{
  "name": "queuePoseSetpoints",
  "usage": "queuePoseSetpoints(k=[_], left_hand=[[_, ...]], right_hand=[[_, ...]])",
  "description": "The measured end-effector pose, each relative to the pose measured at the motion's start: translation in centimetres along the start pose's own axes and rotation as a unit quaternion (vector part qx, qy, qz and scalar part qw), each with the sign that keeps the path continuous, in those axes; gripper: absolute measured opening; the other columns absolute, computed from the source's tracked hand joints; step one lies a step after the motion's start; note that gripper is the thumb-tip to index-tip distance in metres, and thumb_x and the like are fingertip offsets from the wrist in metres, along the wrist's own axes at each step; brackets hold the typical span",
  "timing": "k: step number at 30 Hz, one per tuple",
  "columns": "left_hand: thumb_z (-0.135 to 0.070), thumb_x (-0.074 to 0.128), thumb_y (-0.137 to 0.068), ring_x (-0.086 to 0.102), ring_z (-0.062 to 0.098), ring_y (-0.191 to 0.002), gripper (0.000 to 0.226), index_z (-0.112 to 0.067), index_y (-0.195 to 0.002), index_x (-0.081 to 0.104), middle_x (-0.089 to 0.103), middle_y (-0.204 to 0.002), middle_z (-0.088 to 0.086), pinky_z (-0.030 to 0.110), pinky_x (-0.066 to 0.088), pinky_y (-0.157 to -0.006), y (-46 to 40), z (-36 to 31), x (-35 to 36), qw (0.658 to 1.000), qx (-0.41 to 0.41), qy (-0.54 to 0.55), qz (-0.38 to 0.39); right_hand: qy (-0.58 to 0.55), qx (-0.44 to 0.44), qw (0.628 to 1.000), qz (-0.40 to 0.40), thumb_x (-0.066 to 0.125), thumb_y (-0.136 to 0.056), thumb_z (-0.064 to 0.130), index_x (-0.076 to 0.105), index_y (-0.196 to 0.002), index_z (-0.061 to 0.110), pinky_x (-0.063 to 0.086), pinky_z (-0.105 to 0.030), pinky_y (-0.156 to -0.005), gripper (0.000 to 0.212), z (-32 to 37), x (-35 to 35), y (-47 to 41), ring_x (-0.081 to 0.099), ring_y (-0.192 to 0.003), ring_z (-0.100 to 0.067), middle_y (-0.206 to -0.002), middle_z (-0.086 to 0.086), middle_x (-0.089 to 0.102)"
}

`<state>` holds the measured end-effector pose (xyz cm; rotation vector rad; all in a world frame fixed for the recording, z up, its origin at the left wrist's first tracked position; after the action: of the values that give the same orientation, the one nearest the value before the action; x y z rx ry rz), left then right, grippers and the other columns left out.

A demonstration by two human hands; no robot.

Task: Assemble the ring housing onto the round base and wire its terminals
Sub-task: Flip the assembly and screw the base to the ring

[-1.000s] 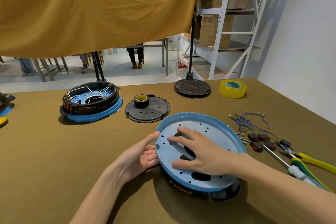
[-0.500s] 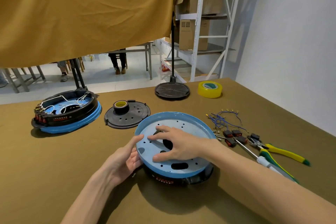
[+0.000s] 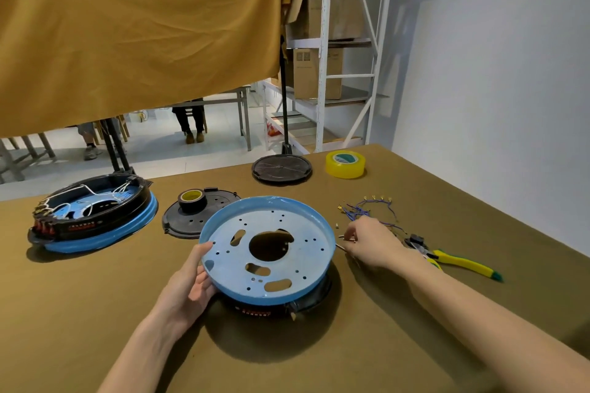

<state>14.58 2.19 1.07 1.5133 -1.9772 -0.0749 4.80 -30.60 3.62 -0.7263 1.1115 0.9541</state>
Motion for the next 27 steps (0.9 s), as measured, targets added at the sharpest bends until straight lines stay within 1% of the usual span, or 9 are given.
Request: queuePoseSetpoints(k=[3,8,10,12,15,17,22,24,27], left_hand=[[-0.033,0.082,-0.066,0.075,0.026,-0.096,0.055,-0.013,-0.111,0.060,0.080,-0.091,0.012,0.033,0.064,-0.061,0.0,-0.2,-0.4,1.000,-0.003,-0.002,0.011],[-0.034,0.086,-0.061,0.076,0.028,-0.101,0.063,-0.016,-0.115,0.060,0.080,-0.100,0.013,0.034,0.065,-0.061,0.0,-0.2,-0.8,0.999,-0.012,-0.003,0.033],[-0.036,0.086,-0.063,0.077,0.028,-0.100,0.066,-0.015,-0.120,0.060,0.079,-0.106,0.013,0.034,0.065,-0.064,0.1,-0.1,-0.6,0.998,-0.019,-0.013,0.050],[-0.039,0.084,-0.068,0.076,0.028,-0.103,0.066,-0.015,-0.124,0.059,0.078,-0.111,0.013,0.035,0.066,-0.070,0.0,-0.2,-0.6,0.998,-0.019,-0.023,0.063],[-0.046,0.081,-0.073,0.074,0.028,-0.111,0.066,-0.018,-0.130,0.059,0.076,-0.120,0.012,0.044,0.061,-0.095,-0.3,-0.1,-0.7,0.995,-0.009,-0.049,0.087],[-0.047,0.077,-0.077,0.071,0.030,-0.115,0.064,-0.021,-0.133,0.059,0.074,-0.124,0.012,0.052,0.051,-0.108,-0.3,-0.1,-0.7,0.992,-0.009,-0.071,0.103],[-0.043,0.077,-0.081,0.073,0.031,-0.112,0.055,-0.017,-0.128,0.063,0.075,-0.120,0.015,0.047,0.060,-0.096,0.1,-0.2,-0.6,0.987,-0.030,-0.098,0.123],[-0.040,0.075,-0.084,0.072,0.032,-0.115,0.054,-0.014,-0.129,0.064,0.074,-0.123,0.017,0.049,0.053,-0.106,0.2,-0.2,-0.6,0.986,-0.030,-0.094,0.133],[-0.036,0.076,-0.085,0.070,0.033,-0.117,0.056,-0.009,-0.132,0.063,0.072,-0.125,0.019,0.051,0.046,-0.113,0.2,-0.2,-0.7,0.986,-0.035,-0.086,0.138]], right_hand=[[0.015,-0.009,1.000,-0.017,0.068,-0.095,0.037,0.072,-0.099,0.014,0.055,-0.037,-0.078,0.024,0.0,0.9,0.2,0.066,-0.094,-0.025,-0.108,-0.005,0.065],[0.060,0.001,0.997,-0.042,0.058,-0.101,0.024,0.066,-0.102,0.010,0.056,-0.042,-0.083,0.016,0.3,1.4,-0.1,0.063,-0.097,-0.028,-0.107,-0.009,0.066],[-0.006,0.012,0.996,-0.092,0.056,-0.103,0.021,0.065,-0.104,0.009,0.056,-0.041,-0.081,0.015,0.4,0.2,-0.1,0.065,-0.092,-0.026,-0.103,-0.009,0.069],[-0.127,-0.008,0.977,-0.170,0.060,-0.101,0.017,0.068,-0.103,0.011,0.052,-0.030,-0.072,0.009,1.9,-1.6,-0.2,0.064,-0.083,-0.016,-0.096,-0.004,0.071],[-0.254,-0.091,0.938,-0.220,0.068,-0.097,0.013,0.072,-0.096,0.017,0.048,-0.014,-0.066,0.006,6.1,-3.7,0.2,0.064,-0.076,-0.003,-0.085,0.007,0.069],[-0.318,-0.144,0.925,-0.147,0.071,-0.094,0.013,0.070,-0.089,0.019,0.054,-0.019,-0.062,0.008,9.2,-3.8,0.6,0.067,-0.068,-0.007,-0.079,0.007,0.071],[-0.352,-0.178,0.917,0.067,0.077,-0.090,0.011,0.074,-0.088,0.014,0.056,-0.019,-0.059,0.004,15.2,-0.6,0.3,0.072,-0.062,-0.009,-0.075,-0.004,0.076],[-0.364,-0.175,0.908,0.116,0.073,-0.092,0.009,0.077,-0.088,0.012,0.057,-0.021,-0.061,0.006,16.5,0.4,0.1,0.073,-0.065,-0.013,-0.079,-0.011,0.077],[-0.362,-0.175,0.907,0.125,0.068,-0.094,0.009,0.079,-0.093,0.010,0.058,-0.022,-0.063,0.011,17.3,1.1,-0.6,0.071,-0.067,-0.014,-0.082,-0.014,0.078]])
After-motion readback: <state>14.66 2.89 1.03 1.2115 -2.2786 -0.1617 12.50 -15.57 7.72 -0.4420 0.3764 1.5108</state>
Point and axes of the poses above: each hand's wrist, its own y-axis away from the middle knuckle, its own x-axis out of the palm, z = x × y, the point moved 1 cm from there along -y, towards the middle knuckle
